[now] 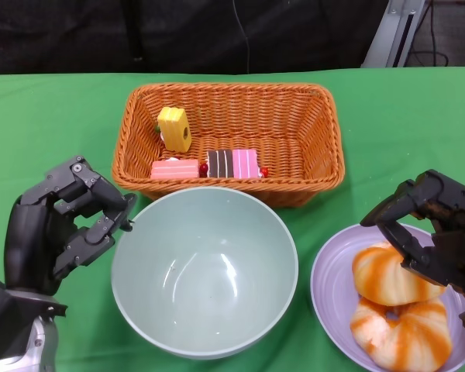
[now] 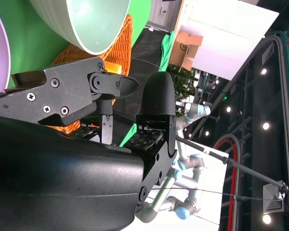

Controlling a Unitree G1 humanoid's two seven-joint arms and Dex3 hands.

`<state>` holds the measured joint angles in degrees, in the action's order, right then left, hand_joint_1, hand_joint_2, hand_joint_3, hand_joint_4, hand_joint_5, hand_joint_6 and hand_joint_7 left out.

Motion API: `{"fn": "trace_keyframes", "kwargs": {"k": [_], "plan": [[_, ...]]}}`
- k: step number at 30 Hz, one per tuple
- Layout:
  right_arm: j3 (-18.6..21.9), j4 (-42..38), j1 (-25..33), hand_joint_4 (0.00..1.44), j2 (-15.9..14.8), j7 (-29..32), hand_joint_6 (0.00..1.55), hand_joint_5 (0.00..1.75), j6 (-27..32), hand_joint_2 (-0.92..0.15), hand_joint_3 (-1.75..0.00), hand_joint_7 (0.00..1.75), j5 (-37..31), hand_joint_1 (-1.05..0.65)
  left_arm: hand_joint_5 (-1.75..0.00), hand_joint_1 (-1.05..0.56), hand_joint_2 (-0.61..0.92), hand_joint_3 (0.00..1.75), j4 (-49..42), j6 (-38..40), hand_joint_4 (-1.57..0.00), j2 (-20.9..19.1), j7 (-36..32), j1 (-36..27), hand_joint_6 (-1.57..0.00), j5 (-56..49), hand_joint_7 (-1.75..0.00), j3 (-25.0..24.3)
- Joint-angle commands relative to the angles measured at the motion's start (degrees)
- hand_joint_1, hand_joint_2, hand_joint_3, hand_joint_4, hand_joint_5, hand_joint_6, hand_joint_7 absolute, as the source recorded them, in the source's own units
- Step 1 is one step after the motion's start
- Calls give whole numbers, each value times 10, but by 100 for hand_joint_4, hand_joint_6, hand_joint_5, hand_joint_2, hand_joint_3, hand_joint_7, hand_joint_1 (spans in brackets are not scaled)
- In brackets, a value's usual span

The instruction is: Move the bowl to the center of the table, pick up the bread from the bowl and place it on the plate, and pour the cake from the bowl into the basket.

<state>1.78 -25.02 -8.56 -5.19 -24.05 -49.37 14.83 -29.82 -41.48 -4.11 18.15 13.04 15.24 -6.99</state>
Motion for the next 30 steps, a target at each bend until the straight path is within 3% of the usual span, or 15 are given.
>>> {"fn": "trace_keyframes", "kwargs": {"k": [1, 30], "plan": [[10, 12, -5, 75, -1, 4, 59, 131, 5, -92, -38, 126, 4, -13, -168, -9, 92, 33, -3, -5, -77, -7, 10, 2, -77, -2, -144, -6], [21, 6, -15, 74, 6, 5, 58, 130, 0, -92, -38, 127, -6, -13, -169, -9, 88, 41, -4, 1, -78, -2, 39, 3, -78, 11, -144, -9]]}}
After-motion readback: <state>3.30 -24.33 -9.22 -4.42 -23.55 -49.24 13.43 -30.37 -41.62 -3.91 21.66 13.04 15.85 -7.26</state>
